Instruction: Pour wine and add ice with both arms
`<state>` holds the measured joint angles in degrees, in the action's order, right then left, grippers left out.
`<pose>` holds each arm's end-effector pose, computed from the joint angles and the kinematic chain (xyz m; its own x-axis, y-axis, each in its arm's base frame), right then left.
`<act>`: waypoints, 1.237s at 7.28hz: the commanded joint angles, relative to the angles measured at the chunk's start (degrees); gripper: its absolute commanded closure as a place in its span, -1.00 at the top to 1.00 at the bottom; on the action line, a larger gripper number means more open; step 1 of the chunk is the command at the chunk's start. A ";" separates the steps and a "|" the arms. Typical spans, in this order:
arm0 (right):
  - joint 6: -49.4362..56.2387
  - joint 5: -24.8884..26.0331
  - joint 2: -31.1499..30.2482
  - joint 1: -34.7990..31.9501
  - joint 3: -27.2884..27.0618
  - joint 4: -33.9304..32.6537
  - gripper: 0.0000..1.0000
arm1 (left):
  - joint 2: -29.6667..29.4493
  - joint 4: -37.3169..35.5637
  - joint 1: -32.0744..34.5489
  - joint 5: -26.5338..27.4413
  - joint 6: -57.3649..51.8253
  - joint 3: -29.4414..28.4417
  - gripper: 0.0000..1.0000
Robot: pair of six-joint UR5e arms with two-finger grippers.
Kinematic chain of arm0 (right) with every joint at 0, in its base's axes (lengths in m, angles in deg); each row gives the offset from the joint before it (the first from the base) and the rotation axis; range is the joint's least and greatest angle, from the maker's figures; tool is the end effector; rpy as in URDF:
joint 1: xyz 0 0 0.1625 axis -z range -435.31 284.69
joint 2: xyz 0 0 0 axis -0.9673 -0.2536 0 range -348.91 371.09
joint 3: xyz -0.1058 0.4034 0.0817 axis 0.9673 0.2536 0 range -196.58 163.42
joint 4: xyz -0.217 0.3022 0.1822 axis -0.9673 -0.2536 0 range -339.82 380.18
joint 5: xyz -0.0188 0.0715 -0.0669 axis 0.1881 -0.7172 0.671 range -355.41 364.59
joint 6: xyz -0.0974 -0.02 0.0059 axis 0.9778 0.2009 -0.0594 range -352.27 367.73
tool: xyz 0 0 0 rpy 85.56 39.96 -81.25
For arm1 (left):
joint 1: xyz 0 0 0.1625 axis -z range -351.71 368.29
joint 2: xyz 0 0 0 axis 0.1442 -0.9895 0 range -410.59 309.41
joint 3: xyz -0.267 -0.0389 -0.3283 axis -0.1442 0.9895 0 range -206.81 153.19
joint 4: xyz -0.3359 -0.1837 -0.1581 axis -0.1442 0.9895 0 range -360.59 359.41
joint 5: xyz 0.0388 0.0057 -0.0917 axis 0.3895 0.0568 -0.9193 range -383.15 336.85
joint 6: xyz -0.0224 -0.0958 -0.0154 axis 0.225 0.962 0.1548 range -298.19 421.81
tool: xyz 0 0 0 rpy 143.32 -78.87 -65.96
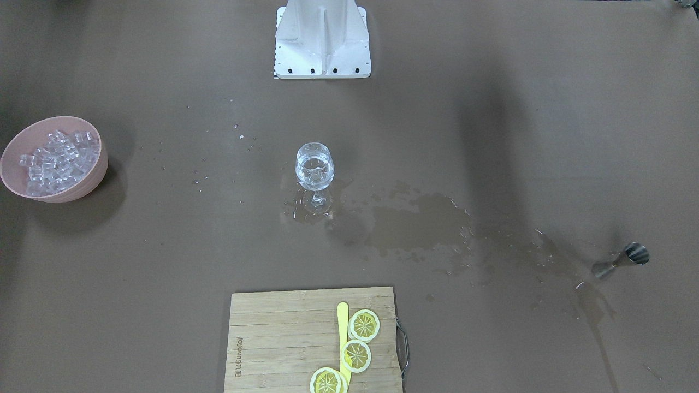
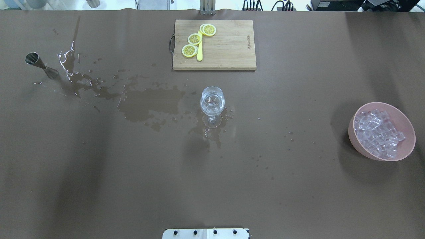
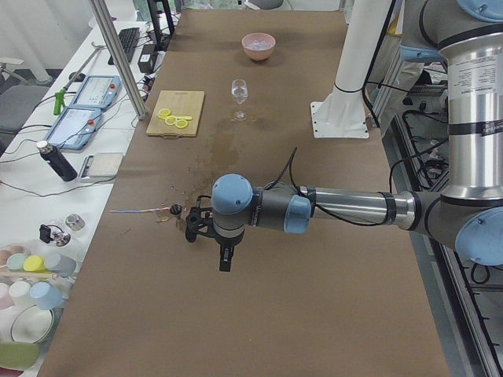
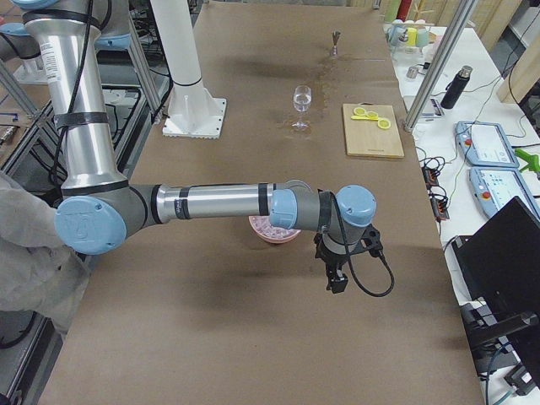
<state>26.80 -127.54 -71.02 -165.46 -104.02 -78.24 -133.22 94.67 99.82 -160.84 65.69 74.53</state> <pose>0.0680 -0.5443 0.6262 0.7016 -0.2903 0.6507 0.2398 0.9562 0.1680 -0.0715 -0.4442 0.6069 0.6727 0.0338 -0.7391 0.0720 0.9912 0.1108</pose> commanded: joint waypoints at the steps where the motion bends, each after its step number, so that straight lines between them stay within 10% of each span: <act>1: -0.52 -0.76 -0.42 -0.20 -0.45 -0.36 1.00 | -0.16 0.10 -0.03 -0.04 -0.01 0.35 0.96; 9: 0.18 -0.32 -5.77 -3.10 -3.44 -0.10 1.00 | -0.24 0.27 -0.38 0.05 -0.10 0.87 0.96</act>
<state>26.97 -127.99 -76.07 -168.51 -107.11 -78.27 -133.40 94.97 99.49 -160.64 65.62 75.43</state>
